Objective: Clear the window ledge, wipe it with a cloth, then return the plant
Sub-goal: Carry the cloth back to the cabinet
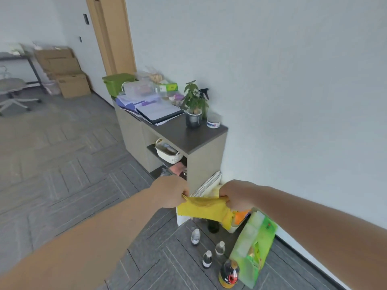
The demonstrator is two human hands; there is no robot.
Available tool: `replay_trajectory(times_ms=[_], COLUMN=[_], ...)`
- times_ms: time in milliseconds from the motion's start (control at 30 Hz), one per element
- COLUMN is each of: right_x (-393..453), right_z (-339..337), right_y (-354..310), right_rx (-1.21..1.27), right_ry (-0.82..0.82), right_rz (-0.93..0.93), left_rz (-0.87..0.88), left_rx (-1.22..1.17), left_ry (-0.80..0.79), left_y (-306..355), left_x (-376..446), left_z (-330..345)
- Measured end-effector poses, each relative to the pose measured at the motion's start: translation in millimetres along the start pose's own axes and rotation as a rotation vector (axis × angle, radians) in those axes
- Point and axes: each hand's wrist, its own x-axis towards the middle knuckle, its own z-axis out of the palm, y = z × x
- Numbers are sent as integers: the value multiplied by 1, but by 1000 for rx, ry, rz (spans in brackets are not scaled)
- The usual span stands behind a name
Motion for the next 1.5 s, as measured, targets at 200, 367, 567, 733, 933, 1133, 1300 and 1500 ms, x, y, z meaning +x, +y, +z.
replay_trajectory(times_ms=[200, 367, 567, 733, 933, 1133, 1300, 1500], right_x=[94, 198, 315, 380, 440, 490, 521, 548], right_z=[-31, -47, -90, -136, -171, -188, -192, -180], right_y=[6, 26, 46, 61, 71, 77, 80, 101], right_rx=[-18, 14, 13, 46, 124, 257, 372, 449], right_ry=[-42, -71, -73, -53, -68, -49, 23, 61], right_rz=[-23, -63, -115, -101, -20, 206, 388, 537], left_rz=[7, -52, -106, -101, 18, 196, 315, 395], left_rx=[-57, -28, 44, 15, 6, 7, 27, 38], left_ry=[-19, -91, -121, -108, -82, -58, -35, -50], left_y=[-73, -131, -200, -253, -315, -373, -404, -407], left_x=[69, 139, 230, 291, 353, 427, 482, 542], left_z=[3, 9, -24, -46, -65, -80, -88, -84])
